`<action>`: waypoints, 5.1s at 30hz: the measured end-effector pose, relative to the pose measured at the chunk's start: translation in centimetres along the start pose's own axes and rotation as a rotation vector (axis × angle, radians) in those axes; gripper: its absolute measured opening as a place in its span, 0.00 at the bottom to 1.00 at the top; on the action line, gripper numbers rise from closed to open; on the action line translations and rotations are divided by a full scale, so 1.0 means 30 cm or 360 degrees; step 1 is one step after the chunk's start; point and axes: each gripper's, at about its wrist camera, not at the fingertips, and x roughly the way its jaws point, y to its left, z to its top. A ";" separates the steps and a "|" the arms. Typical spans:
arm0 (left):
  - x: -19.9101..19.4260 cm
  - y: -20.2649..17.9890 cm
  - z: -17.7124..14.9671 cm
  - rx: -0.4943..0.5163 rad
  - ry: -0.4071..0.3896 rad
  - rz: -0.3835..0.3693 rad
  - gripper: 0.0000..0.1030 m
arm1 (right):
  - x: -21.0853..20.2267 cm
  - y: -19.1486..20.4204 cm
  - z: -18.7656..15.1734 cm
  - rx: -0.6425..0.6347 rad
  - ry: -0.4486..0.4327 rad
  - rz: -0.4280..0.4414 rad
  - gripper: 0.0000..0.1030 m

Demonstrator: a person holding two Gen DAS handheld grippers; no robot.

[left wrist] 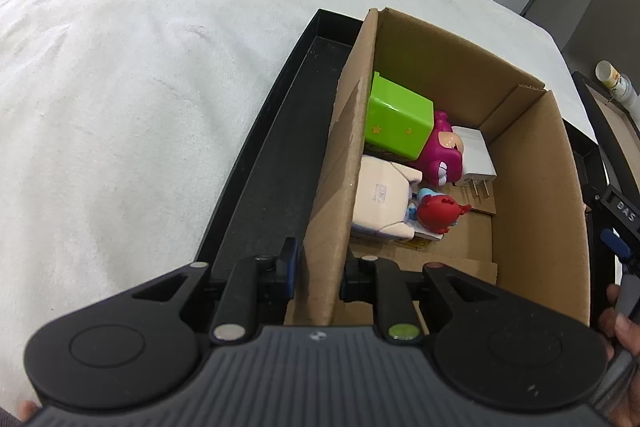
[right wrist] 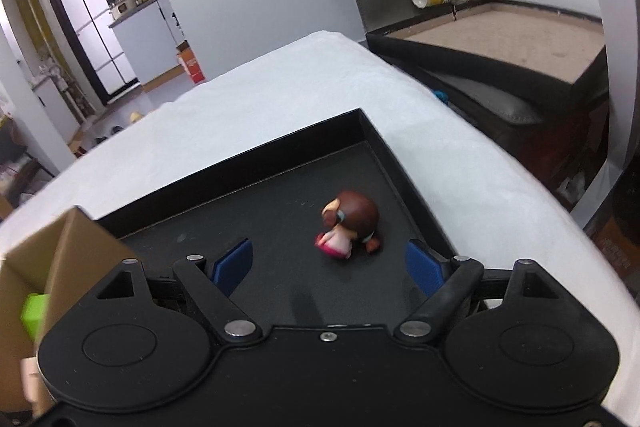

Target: Organize rigid objects

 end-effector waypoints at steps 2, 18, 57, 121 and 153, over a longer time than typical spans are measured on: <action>0.004 -0.001 0.001 0.0006 0.0002 0.0004 0.18 | 0.023 0.006 -0.003 -0.0039 -0.0017 -0.0031 0.81; 0.022 0.005 0.004 -0.0019 0.0038 0.0007 0.18 | 0.079 0.041 0.015 -0.0229 0.0043 0.0024 0.37; -0.052 0.037 -0.010 -0.0066 -0.0009 -0.0104 0.18 | -0.368 0.149 0.041 -0.0213 0.0008 0.0301 0.34; -0.088 0.170 0.003 -0.0157 -0.0006 -0.0444 0.23 | -0.303 0.600 -0.056 -0.0617 0.0235 0.0140 0.37; -0.246 0.048 0.001 0.0065 -0.0006 -0.0292 0.51 | -0.483 0.360 0.017 -0.0259 0.0318 0.0252 1.00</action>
